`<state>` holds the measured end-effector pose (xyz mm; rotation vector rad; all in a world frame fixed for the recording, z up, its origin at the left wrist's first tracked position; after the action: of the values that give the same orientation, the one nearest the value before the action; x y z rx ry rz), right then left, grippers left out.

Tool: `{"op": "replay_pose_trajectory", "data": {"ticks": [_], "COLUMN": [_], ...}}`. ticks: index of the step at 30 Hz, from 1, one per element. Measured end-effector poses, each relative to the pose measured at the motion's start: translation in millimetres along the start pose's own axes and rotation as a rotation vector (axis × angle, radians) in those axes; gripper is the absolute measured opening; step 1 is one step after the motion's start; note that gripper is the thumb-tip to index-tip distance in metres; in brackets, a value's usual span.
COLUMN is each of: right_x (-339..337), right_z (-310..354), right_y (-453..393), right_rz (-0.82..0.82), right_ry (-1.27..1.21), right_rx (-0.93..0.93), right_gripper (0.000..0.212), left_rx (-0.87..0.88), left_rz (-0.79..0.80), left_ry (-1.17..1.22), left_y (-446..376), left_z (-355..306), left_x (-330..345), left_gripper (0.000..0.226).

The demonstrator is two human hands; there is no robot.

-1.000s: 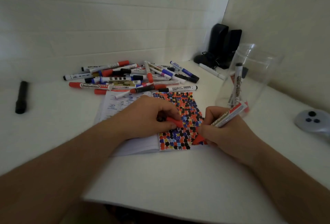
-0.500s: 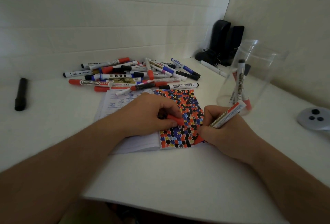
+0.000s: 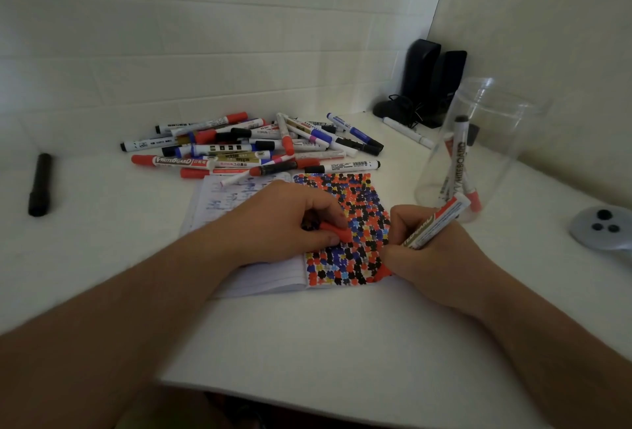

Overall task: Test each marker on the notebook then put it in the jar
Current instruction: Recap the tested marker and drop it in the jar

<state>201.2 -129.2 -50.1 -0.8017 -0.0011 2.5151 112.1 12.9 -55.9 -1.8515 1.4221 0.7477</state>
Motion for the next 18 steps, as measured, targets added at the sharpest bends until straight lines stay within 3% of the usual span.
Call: {"op": "replay_pose_trajectory", "data": {"ticks": [18], "right_x": [-6.9], "right_z": [-10.8], "right_y": [-2.0], "right_rz": [-0.052], "right_ry": [-0.029], "right_rx": [0.061], "right_gripper": [0.030], "left_rx": [0.001], "left_rz": [-0.006], "left_ry": [-0.001], "left_y": [0.5], "left_z": [0.0], "left_x": [-0.8], "left_gripper": [0.022]}}
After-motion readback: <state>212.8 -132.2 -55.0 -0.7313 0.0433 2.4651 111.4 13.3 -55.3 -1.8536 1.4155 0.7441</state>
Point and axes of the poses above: each hand's wrist, its own y-axis away from the middle knuckle, its own x-axis out of the palm, z = x × y, the point moved 9 cm from there along -y, towards the middle knuckle, and after that the axes turned 2 degrees about z, right-handed, at the moved point
